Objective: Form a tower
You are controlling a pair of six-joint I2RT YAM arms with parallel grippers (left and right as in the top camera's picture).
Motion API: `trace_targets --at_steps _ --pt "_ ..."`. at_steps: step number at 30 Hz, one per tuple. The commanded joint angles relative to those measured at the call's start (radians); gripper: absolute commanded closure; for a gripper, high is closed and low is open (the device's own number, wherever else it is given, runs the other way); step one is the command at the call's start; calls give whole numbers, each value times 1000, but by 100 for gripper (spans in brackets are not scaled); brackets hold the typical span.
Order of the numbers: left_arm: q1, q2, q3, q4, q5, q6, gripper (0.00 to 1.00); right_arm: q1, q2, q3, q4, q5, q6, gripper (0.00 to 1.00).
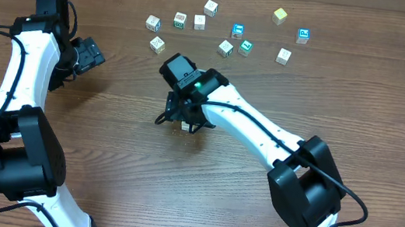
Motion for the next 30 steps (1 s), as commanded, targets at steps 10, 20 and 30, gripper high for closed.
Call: trace_targets --at_steps 10,20,30 --pt "-3 5 8 0 0 11 0 15 60 -9 -26 77 66 33" --pt "-3 5 8 0 0 11 0 15 61 -60 17 77 66 39" --pt "-3 5 8 0 0 11 0 16 61 -60 42 77 65 50"
